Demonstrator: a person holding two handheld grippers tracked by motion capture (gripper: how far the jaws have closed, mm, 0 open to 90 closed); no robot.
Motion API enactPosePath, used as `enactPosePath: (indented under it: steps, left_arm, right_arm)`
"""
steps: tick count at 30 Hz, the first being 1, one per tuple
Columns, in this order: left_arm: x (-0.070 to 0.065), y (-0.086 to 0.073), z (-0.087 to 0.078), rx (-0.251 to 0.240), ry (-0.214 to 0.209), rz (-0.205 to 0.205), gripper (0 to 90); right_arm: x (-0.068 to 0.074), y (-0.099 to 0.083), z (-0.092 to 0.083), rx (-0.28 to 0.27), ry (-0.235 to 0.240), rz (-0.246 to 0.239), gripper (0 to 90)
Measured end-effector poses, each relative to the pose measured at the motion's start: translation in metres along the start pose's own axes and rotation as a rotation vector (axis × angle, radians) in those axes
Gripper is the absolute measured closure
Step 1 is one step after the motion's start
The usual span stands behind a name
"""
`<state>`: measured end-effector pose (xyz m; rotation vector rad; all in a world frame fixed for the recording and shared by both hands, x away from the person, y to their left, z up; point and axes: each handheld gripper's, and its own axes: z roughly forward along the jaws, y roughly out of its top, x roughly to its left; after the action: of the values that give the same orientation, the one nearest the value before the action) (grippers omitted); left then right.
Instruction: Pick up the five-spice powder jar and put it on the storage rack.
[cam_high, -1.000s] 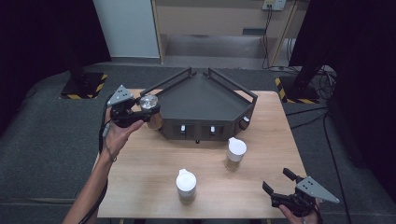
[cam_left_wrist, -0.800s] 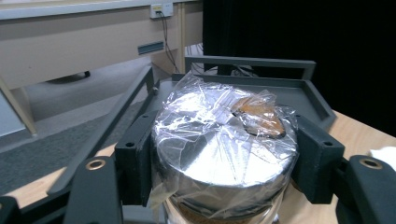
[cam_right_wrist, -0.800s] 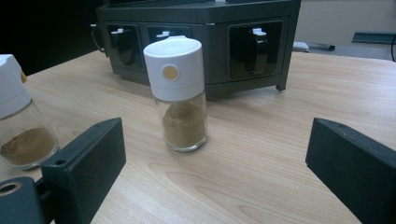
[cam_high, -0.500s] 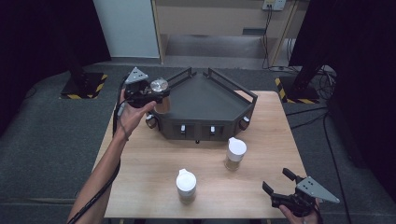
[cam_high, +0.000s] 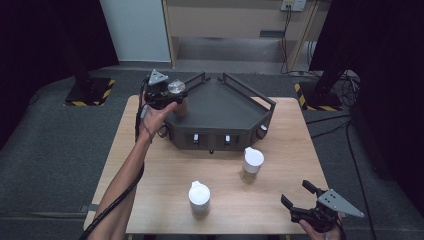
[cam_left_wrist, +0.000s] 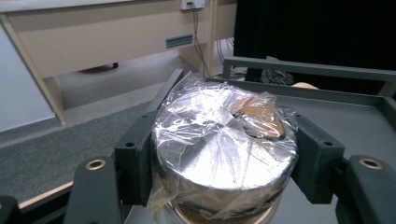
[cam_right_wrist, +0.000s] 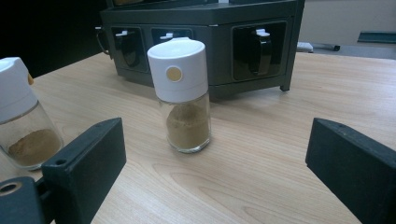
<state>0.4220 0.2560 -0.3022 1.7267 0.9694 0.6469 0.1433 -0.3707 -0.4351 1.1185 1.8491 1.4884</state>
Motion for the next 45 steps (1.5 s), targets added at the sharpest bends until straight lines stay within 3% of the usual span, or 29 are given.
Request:
enactPosePath:
  steps: [15,21,25,26,27,33,39,45]
  left_arm:
    - [0.002,-0.011,0.013,0.031,0.025,-0.008,32.9]
    - [0.006,-0.016,0.014,0.018,0.02,-0.033,32.6]
    - [0.005,-0.016,0.014,0.013,0.02,-0.024,29.6]
    - [0.004,-0.015,0.014,0.01,0.022,-0.021,23.3]
    - [0.004,-0.016,0.013,0.001,0.018,-0.02,23.3]
    - [0.001,-0.011,0.004,-0.043,0.008,0.0,9.5]
    - [0.002,-0.006,-0.015,-0.101,-0.021,0.018,5.7]
    - [-0.001,-0.003,-0.031,-0.106,-0.049,0.05,3.8]
  right_arm:
    - [-0.001,0.0,0.0,-0.002,0.002,0.001,5.0]
    - [-0.001,0.0,0.0,-0.002,0.004,0.001,5.0]
    - [-0.001,0.0,0.0,-0.002,0.005,0.001,4.9]
    - [-0.001,0.0,0.0,-0.002,0.005,0.0,4.9]
    - [-0.001,0.0,0.0,-0.002,0.005,0.0,4.9]
    - [-0.001,0.0,0.0,-0.004,0.005,-0.002,4.8]
    - [0.0,0.0,0.0,-0.002,0.005,-0.007,4.6]
    - [0.001,0.0,0.0,-0.002,0.006,-0.01,4.5]
